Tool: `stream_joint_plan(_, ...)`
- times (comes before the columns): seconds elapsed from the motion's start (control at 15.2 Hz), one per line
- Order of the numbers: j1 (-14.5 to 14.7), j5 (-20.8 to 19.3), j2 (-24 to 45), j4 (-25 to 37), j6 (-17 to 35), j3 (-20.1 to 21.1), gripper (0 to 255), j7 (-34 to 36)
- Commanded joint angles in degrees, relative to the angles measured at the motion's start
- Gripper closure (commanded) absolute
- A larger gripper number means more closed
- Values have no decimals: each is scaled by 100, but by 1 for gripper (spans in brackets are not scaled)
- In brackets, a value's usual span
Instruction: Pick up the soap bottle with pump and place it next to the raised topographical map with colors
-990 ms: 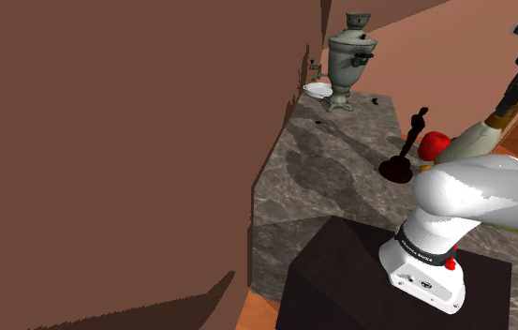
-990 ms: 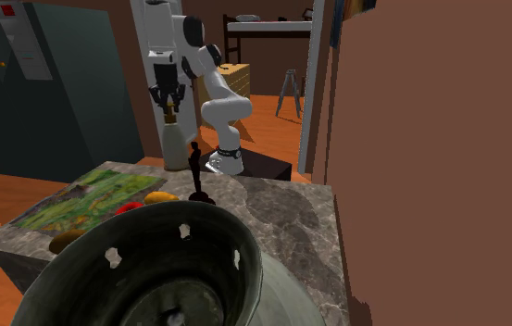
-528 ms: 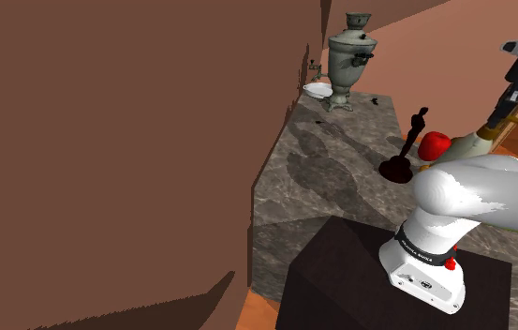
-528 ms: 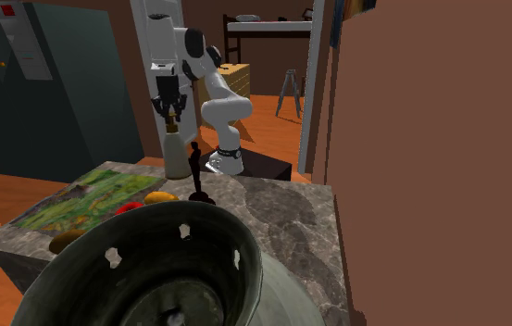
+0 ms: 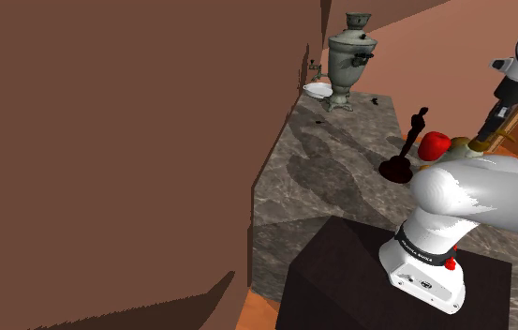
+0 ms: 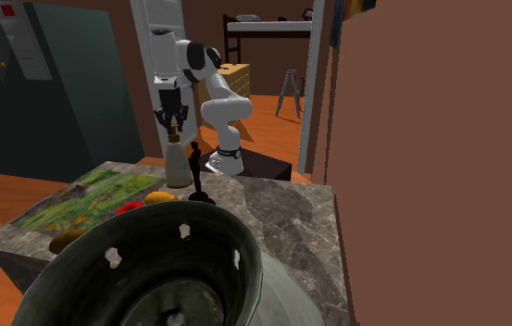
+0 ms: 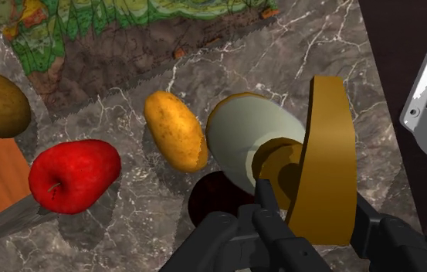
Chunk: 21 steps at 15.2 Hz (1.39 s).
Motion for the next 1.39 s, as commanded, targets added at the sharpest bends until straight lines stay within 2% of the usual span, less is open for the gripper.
stream_joint_plan(0.0,-32,-98,-20,-131,121,-103,255,10)
stream_joint_plan(0.46,-154,-457,-60,-590,543,-483,255,62)
stream_joint_plan(0.92,-156,-455,-58,-590,545,-482,255,61)
stream_joint_plan(0.99,-157,-455,-60,-590,543,-481,0,60)
stream_joint_plan(1.32,-156,-455,-58,-590,545,-482,0,61)
